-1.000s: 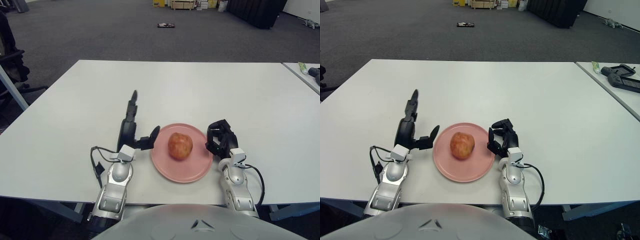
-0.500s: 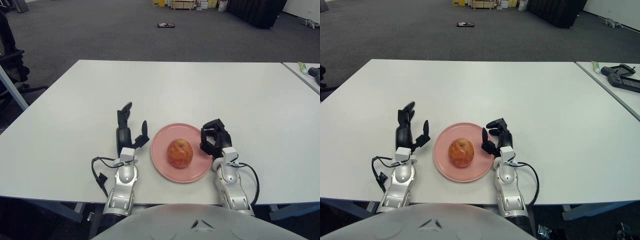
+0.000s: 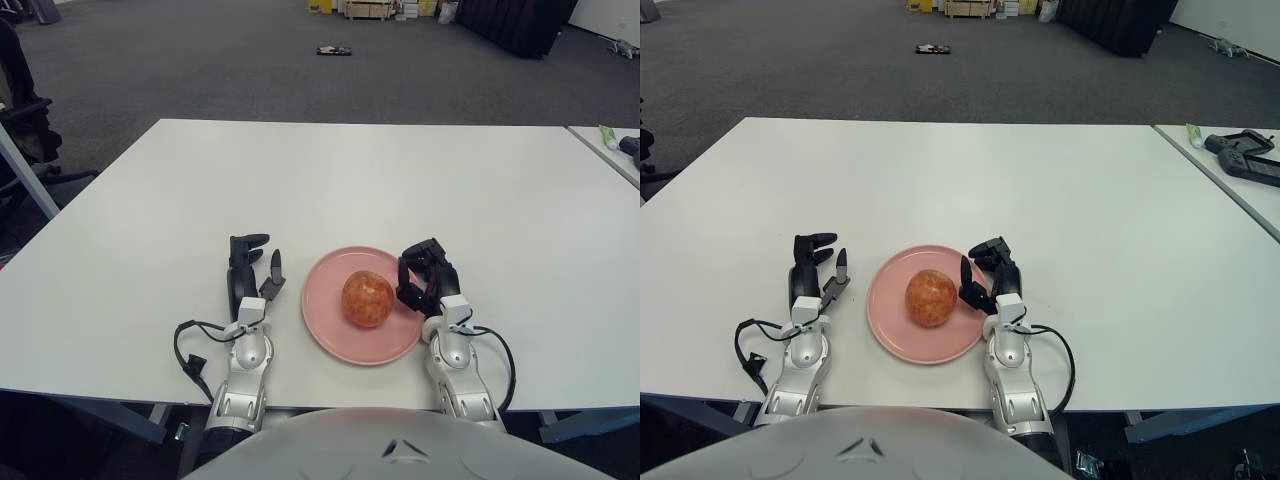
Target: Put the apple into the plate.
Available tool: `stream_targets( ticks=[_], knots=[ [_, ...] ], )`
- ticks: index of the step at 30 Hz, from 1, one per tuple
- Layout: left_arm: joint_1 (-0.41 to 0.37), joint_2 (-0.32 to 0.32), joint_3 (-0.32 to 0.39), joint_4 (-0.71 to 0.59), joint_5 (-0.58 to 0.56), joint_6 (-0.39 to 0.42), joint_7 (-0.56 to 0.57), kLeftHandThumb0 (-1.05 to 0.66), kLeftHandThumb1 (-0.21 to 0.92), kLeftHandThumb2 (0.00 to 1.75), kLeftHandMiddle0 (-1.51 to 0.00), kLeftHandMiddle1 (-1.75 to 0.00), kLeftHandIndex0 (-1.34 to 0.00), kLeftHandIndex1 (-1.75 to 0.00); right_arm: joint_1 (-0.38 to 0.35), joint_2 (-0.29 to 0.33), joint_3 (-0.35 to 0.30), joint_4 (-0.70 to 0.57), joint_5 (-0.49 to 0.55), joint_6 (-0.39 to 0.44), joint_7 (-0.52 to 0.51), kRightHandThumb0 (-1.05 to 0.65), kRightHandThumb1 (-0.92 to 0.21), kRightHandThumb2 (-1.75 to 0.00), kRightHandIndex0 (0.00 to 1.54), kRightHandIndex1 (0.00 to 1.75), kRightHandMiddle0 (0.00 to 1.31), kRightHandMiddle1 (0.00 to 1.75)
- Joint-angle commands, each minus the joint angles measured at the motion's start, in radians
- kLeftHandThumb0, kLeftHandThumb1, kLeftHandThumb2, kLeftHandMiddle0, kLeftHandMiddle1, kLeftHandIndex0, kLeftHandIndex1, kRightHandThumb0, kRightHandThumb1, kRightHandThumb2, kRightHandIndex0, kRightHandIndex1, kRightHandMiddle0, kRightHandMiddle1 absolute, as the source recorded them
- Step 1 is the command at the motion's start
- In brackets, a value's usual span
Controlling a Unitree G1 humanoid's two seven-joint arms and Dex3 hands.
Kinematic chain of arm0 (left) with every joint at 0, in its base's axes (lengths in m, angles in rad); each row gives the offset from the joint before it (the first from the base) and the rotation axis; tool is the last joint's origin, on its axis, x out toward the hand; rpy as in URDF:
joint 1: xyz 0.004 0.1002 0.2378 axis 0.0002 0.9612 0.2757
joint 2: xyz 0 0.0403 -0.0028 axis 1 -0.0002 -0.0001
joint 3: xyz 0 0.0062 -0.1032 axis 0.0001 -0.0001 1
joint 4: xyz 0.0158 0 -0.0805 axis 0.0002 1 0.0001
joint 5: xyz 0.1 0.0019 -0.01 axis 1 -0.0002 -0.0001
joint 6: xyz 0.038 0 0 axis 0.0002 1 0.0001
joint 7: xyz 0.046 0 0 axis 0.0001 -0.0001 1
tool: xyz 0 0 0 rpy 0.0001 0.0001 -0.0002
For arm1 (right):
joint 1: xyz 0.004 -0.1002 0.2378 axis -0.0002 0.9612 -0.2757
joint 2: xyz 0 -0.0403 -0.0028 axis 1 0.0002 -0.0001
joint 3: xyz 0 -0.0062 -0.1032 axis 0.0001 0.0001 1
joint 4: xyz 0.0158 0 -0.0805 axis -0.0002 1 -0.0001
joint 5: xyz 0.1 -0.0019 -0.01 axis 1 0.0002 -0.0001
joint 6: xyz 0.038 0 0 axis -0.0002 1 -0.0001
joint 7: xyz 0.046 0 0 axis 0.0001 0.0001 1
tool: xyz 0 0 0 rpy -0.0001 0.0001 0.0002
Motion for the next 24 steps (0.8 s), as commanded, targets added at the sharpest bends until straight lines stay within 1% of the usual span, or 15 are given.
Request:
stream_targets(
  ticks=[1, 3, 8, 11, 16, 24],
  knots=[
    [-0.018, -0.018, -0.004, 0.036, -0.008, -0.002, -0.002, -0.35, 0.92, 0.53, -0.42, -1.6, -0.2, -1.75, -0.002, 0.065, 0.01, 0.009, 0.022, 0.019, -0.005, -0.39, -0.63, -0.92, 0.6, 1.47, 0.37, 1.75],
    [-0.024, -0.016, -0.004, 0.047, -0.01, -0.01, -0.002, -0.35, 0.91, 0.55, -0.43, -1.62, -0.21, -1.75, -0.005, 0.069, 0.012, 0.007, 0.024, 0.027, -0.011, -0.39, -0.63, -0.92, 0.6, 1.46, 0.37, 1.75],
    [-0.026, -0.006, -0.007, 0.075, -0.016, -0.024, -0.016, -0.36, 0.82, 0.67, -0.48, -1.68, -0.25, -1.75, -0.009, 0.068, 0.017, -0.001, 0.031, 0.044, -0.018, -0.39, -0.62, -0.94, 0.62, 1.46, 0.38, 1.75],
    [-0.028, -0.004, -0.006, 0.08, -0.017, -0.026, -0.019, -0.37, 0.8, 0.71, -0.49, -1.69, -0.27, -1.75, -0.012, 0.067, 0.019, -0.002, 0.036, 0.051, -0.021, -0.4, -0.61, -0.95, 0.62, 1.46, 0.38, 1.75],
    [-0.029, -0.003, -0.006, 0.084, -0.015, -0.019, -0.025, -0.37, 0.76, 0.76, -0.51, -1.74, -0.29, -1.75, -0.018, 0.064, 0.018, 0.007, 0.047, 0.042, -0.018, -0.4, -0.61, -0.96, 0.63, 1.46, 0.39, 1.75],
    [-0.023, -0.001, -0.012, 0.077, -0.021, -0.001, -0.053, -0.38, 0.72, 0.81, -0.59, -1.75, -0.32, -1.75, -0.034, 0.071, 0.027, 0.042, 0.046, 0.003, -0.02, -0.39, -0.62, -0.94, 0.61, 1.46, 0.38, 1.75]
  ],
)
